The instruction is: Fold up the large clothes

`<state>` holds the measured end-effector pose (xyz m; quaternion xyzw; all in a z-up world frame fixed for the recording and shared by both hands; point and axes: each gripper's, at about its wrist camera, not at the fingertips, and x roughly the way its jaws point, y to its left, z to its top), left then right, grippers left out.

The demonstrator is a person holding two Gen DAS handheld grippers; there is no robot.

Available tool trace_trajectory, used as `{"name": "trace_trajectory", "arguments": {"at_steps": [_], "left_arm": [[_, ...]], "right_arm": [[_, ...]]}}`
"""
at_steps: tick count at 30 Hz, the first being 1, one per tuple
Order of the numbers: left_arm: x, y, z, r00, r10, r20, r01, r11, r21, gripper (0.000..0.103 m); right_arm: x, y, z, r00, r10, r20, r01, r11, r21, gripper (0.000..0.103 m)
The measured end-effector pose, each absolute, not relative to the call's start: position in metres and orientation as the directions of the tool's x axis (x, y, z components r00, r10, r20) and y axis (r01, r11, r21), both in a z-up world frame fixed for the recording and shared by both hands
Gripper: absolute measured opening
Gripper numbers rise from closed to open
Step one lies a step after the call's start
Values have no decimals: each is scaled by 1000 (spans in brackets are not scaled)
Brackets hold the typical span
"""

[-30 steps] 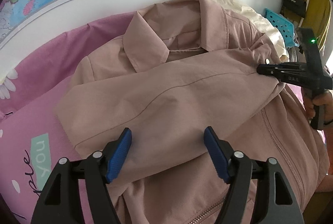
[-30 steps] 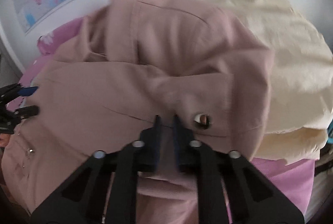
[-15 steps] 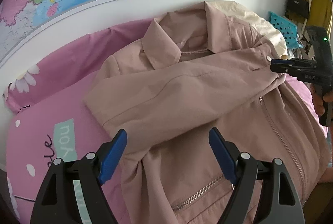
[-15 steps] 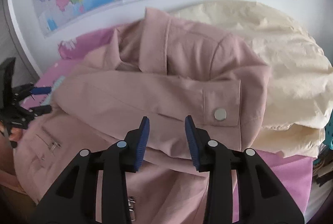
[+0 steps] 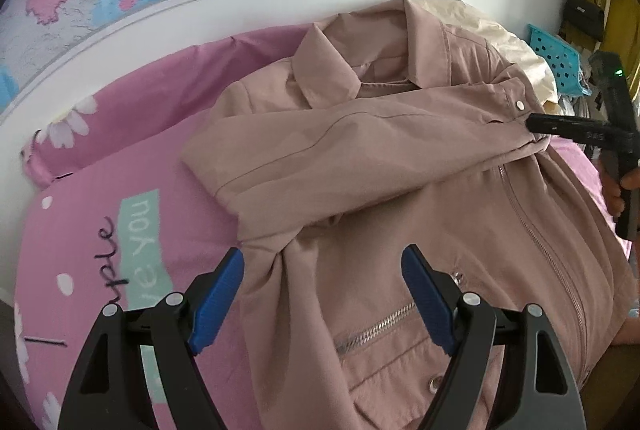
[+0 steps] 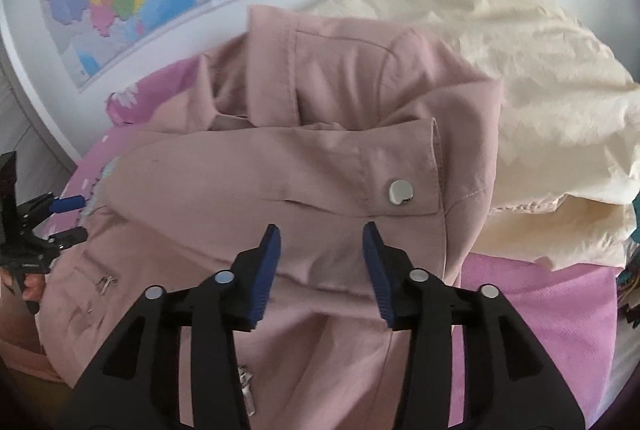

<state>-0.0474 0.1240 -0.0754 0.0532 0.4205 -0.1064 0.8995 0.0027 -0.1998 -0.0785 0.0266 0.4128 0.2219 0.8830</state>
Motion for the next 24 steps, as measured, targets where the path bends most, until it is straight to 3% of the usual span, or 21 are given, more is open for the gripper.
{"name": "trace_trajectory", "arguments": {"at_steps": [5,17,24], "left_arm": [[-70,134,-69,643,-150,-751,205,979,-20,85],[-120,171,-76,631,-175,-756,127,984,-123,85],[-142,186,-95,578,-258,-774,104,964,-243,86]], "right_arm": [[-24,-198,-66,557,462,-690,-415,875,251,52],[-69,-199,-73,521,508,-686,-420,852,313,59],[-102,-226,-74,537,518,-666,-382,853,356,75]]}}
